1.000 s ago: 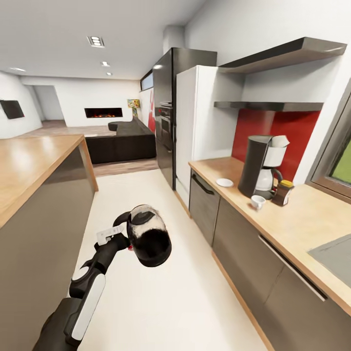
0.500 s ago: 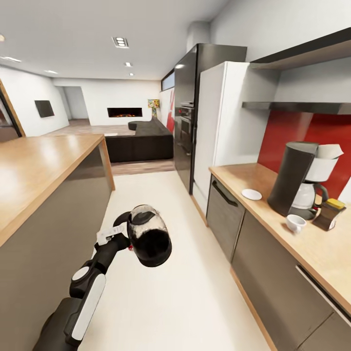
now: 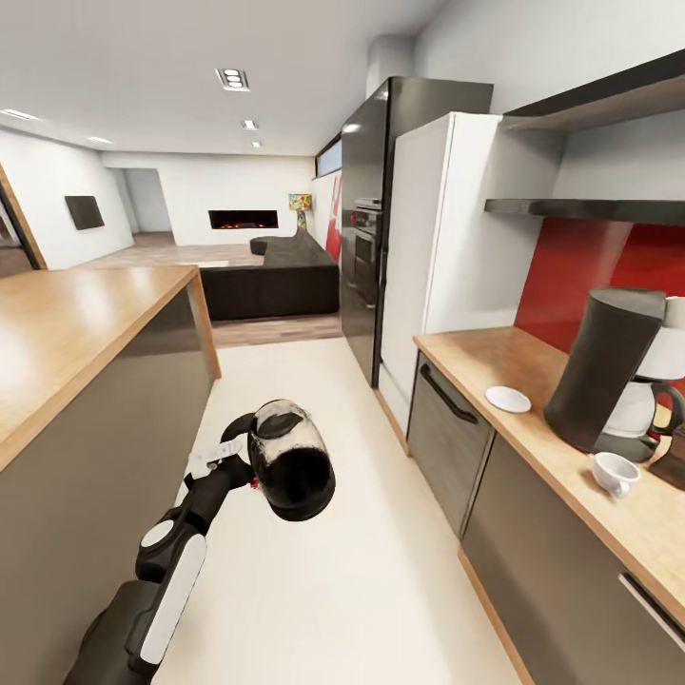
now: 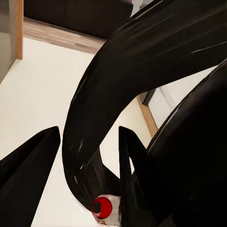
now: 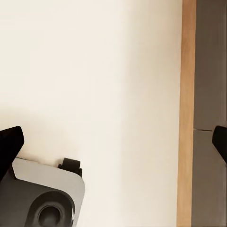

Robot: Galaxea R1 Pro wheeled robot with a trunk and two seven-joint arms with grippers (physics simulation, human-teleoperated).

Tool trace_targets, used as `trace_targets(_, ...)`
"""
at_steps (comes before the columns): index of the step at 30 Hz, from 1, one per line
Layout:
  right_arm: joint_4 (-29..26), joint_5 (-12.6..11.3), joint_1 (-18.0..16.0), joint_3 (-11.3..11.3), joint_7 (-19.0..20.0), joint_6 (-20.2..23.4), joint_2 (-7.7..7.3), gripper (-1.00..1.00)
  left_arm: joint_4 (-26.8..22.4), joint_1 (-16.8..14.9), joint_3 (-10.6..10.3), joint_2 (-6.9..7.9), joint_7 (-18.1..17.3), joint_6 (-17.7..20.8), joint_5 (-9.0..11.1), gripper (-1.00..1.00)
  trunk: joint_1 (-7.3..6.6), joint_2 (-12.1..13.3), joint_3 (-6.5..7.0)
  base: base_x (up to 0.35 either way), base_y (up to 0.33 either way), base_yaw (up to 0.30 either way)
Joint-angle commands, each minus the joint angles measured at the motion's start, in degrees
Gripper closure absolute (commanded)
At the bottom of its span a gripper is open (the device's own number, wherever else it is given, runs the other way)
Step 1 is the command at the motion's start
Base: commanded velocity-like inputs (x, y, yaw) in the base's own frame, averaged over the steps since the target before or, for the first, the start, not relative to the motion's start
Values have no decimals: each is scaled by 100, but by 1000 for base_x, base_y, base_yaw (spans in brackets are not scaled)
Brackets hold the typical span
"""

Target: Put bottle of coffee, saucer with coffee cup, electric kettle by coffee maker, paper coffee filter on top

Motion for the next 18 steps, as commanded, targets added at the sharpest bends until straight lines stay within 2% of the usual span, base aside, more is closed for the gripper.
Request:
trace_targets(1, 2, 17, -4, 33, -22, -6, -5, -100, -11, -4, -8, 1, 50, 20, 52, 100, 5, -8, -9, 338, 47, 0)
trace_targets(18, -6, 17, -4, 31, -22, -9, -5, -100, -11, -4, -12, -4, 41, 20, 61, 100, 5, -8, -9, 313, 177, 0)
